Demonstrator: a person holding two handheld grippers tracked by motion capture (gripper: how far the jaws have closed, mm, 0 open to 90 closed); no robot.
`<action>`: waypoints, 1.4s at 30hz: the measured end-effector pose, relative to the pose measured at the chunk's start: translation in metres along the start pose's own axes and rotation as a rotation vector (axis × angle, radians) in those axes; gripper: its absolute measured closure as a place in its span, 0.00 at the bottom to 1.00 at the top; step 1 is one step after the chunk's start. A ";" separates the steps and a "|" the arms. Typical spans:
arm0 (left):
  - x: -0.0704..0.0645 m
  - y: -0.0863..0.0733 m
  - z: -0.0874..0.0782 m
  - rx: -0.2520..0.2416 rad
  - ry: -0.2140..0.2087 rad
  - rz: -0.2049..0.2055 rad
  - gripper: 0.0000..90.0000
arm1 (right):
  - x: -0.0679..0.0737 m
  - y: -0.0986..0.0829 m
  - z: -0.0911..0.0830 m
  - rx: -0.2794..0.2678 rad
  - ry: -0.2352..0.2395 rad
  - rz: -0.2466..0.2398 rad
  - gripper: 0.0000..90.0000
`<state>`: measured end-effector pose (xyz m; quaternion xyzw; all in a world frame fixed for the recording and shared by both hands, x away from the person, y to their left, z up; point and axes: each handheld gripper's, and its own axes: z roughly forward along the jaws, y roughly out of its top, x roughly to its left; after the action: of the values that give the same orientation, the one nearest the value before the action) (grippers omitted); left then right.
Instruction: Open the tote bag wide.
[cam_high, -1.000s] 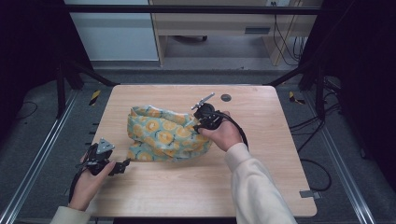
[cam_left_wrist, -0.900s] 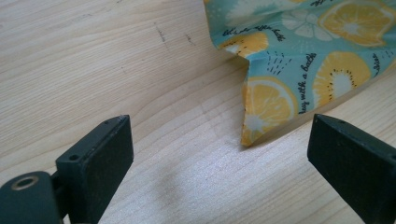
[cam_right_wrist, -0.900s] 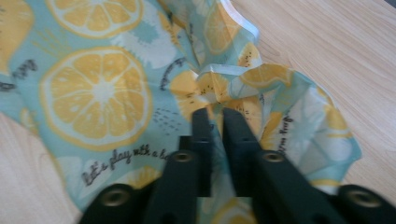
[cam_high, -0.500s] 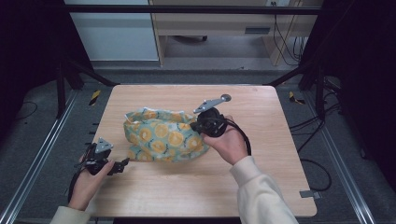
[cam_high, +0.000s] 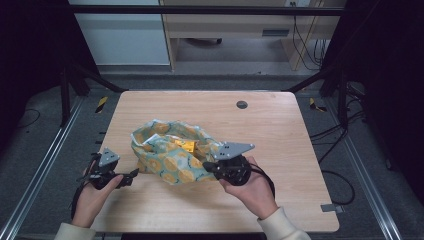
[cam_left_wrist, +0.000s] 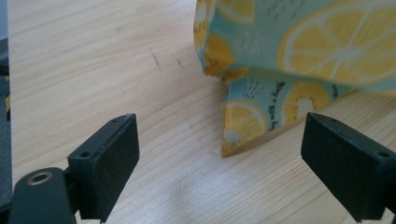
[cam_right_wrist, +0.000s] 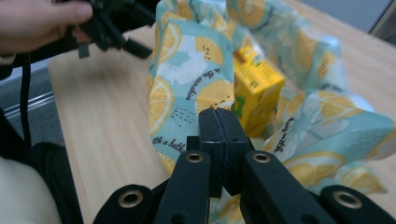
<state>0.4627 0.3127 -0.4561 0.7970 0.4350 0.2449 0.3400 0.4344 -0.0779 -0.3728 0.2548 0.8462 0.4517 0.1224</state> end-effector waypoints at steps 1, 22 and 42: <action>0.000 0.001 -0.002 -0.009 0.000 -0.002 0.13 | 0.000 0.000 0.000 0.000 0.000 0.000 1.00; -0.023 0.073 -0.034 -0.103 -0.119 0.141 0.30 | 0.004 -0.037 0.029 0.025 0.012 0.039 1.00; -0.017 0.148 0.012 0.219 -0.315 0.237 0.26 | 0.001 -0.044 0.033 0.039 0.011 0.045 1.00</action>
<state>0.5401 0.2368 -0.3536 0.9030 0.3039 0.1067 0.2842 0.4342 -0.0747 -0.4278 0.2736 0.8497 0.4390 0.1024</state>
